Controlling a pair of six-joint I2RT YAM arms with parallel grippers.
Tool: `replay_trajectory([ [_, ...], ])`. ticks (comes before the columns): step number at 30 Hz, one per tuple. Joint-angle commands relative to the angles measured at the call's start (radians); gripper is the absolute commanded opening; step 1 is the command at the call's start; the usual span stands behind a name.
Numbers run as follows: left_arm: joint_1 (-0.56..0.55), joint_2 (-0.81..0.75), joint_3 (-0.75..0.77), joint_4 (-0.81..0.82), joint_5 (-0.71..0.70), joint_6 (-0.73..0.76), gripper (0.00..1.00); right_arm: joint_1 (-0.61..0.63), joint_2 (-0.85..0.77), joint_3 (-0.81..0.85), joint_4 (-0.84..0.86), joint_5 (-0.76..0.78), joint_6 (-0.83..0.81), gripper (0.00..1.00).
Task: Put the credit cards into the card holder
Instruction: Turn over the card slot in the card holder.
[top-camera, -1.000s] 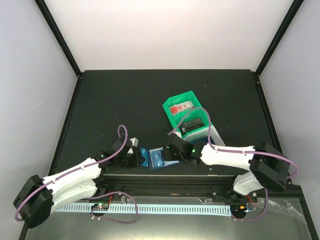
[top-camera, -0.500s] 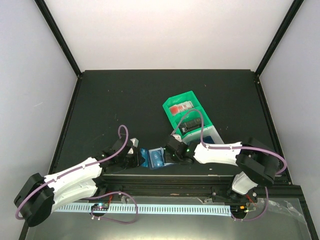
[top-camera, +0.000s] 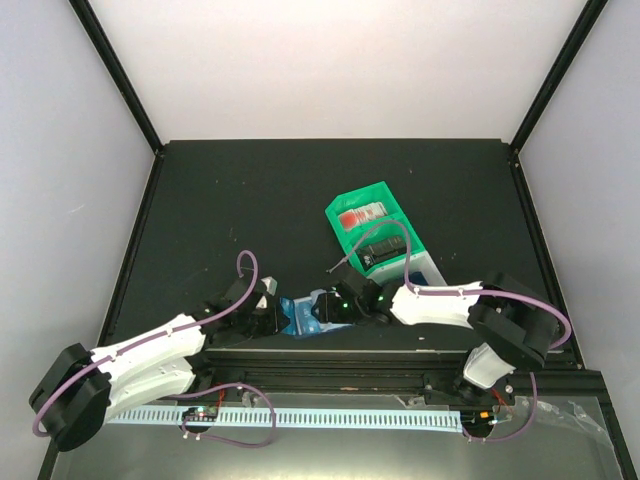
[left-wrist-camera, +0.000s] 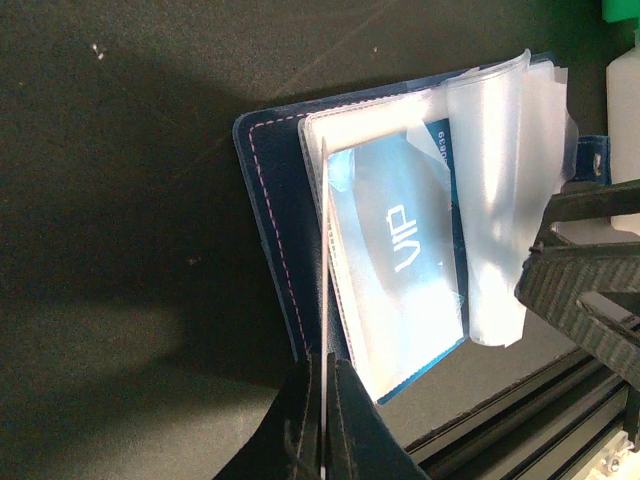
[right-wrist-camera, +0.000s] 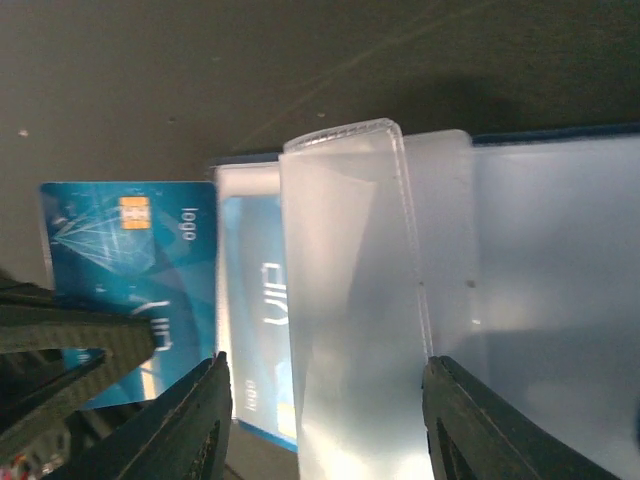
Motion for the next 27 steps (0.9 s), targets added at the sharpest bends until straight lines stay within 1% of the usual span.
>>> replay_trajectory([
  [1, -0.008, 0.003, -0.008, 0.013, -0.004, 0.004, 0.02, -0.018, 0.027, -0.014, 0.141, -0.138, -0.006, 0.54],
  [5, -0.008, -0.004, -0.008, 0.005, -0.012, 0.004, 0.01, -0.023, 0.038, -0.033, 0.266, -0.232, -0.002, 0.55],
  [7, -0.007, -0.008, -0.008, 0.002, -0.014, 0.004, 0.02, -0.024, 0.049, -0.033, 0.315, -0.289, -0.006, 0.57],
  [10, -0.007, -0.017, -0.008, -0.002, -0.021, 0.004, 0.02, -0.022, 0.075, -0.031, 0.396, -0.387, -0.001, 0.58],
  [16, -0.007, -0.048, -0.01, -0.019, -0.039, 0.004, 0.01, -0.023, 0.081, -0.04, 0.486, -0.458, 0.005, 0.58],
  [19, -0.008, -0.062, -0.011, -0.028, -0.049, 0.004, 0.02, -0.023, 0.022, -0.065, 0.47, -0.399, -0.015, 0.58],
  [23, -0.007, -0.069, -0.008, -0.033, -0.049, 0.004, 0.01, -0.023, -0.076, -0.08, 0.31, -0.204, -0.061, 0.59],
  [27, -0.007, -0.084, -0.003, -0.044, -0.057, 0.005, 0.02, -0.022, -0.148, -0.113, 0.257, -0.104, -0.071, 0.59],
])
